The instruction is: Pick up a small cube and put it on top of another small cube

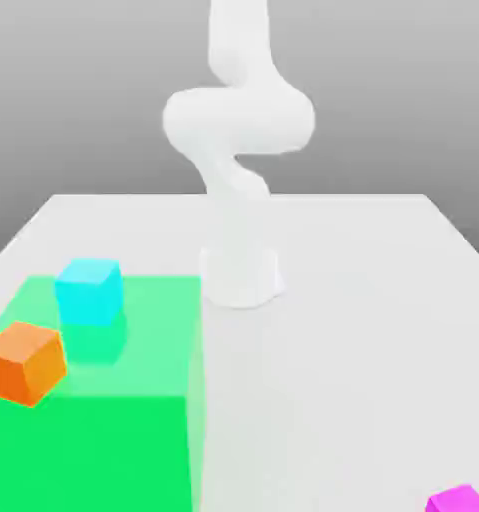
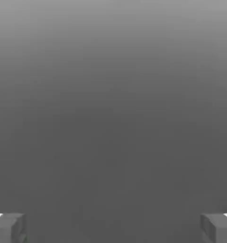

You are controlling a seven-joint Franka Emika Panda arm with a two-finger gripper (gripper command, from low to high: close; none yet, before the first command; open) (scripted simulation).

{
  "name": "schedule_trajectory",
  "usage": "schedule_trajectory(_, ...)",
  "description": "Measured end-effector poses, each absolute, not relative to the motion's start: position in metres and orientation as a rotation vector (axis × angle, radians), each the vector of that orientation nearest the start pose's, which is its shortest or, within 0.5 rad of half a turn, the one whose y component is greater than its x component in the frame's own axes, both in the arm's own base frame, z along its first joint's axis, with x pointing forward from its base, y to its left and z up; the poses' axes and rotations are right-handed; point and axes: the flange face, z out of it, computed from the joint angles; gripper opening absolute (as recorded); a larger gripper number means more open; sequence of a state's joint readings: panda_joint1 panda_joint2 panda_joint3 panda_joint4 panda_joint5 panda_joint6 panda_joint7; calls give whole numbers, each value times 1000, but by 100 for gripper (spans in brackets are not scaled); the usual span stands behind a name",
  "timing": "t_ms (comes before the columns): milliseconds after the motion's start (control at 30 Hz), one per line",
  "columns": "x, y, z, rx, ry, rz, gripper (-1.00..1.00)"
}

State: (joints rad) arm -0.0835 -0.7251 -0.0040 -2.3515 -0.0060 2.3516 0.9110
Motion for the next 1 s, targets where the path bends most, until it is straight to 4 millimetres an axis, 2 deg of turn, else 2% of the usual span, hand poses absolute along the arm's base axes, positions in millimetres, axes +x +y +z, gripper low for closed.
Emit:
schedule_trajectory(67, 394, -66, 621, -2294, 1513, -861, 0)
schedule_trajectory(133, 404, -99, 579, -2199, 1720, -785, 0)
schedule_trajectory(267, 404, -163, 495, -1956, 2105, -634, 0)
schedule_trajectory(400, 379, -220, 412, -1644, 2449, -479, 0)
schedule_trajectory(533, 333, -264, 332, -1268, 2741, -320, 0)
schedule_trajectory(633, 289, -285, 276, -951, 2918, -198, 0)
schedule_trajectory(733, 235, -298, 225, -580, 3061, -74, 0)
schedule_trajectory(800, 210, -300, 198, -408, 3108, -18, 0)
schedule_trajectory(1000, 211, -295, 142, -395, 3117, -1, 0)
